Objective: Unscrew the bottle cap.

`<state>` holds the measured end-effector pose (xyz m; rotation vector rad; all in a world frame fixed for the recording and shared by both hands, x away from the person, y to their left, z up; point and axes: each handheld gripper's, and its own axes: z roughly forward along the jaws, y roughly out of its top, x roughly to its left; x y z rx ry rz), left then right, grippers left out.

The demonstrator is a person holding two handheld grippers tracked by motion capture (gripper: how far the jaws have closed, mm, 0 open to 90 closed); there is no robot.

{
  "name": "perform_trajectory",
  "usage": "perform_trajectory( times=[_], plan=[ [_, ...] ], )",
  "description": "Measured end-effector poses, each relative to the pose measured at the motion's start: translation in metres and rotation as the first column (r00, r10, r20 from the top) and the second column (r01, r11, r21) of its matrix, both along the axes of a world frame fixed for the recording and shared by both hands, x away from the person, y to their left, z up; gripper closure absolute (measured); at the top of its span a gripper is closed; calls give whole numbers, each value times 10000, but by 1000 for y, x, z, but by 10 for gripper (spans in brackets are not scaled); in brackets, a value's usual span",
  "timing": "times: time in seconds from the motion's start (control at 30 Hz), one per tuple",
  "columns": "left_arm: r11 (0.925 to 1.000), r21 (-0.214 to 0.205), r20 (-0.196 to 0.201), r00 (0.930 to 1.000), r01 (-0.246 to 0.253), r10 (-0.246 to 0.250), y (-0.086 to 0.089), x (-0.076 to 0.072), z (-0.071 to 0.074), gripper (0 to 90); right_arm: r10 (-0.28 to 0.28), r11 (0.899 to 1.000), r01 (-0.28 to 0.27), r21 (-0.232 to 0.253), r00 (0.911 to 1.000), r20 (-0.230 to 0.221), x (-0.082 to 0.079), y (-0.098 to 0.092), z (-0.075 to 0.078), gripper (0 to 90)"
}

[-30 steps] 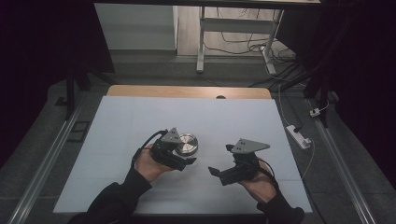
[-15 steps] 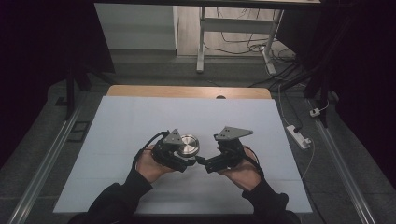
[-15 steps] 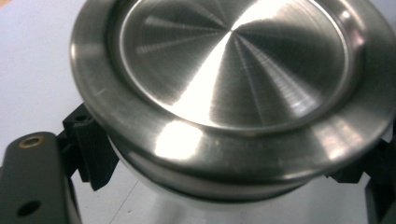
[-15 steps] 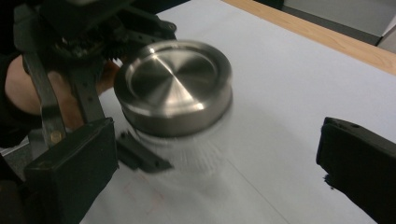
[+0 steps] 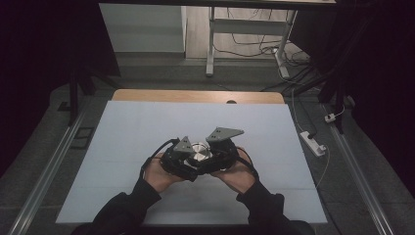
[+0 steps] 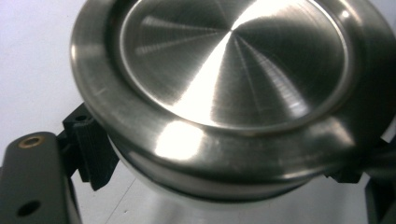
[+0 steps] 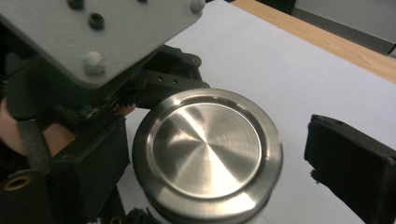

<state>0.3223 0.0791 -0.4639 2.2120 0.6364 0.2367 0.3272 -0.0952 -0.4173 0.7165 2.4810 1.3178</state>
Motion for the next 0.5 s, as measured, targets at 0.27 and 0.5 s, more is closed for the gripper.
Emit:
perform_trajectory(
  times=[0.27, 0.5],
  plan=[
    [9997, -95, -155, 9996, 223, -224, 1, 1, 0, 153, 585, 9982, -584, -159, 9982, 86, 1, 3, -3, 192],
    [9927, -190, -179, 9926, 1194, -1198, 6, 1, 4, 153, 2094, 9774, -2085, 351, 9775, -242, 10, -8, -1, 194]
  ],
)
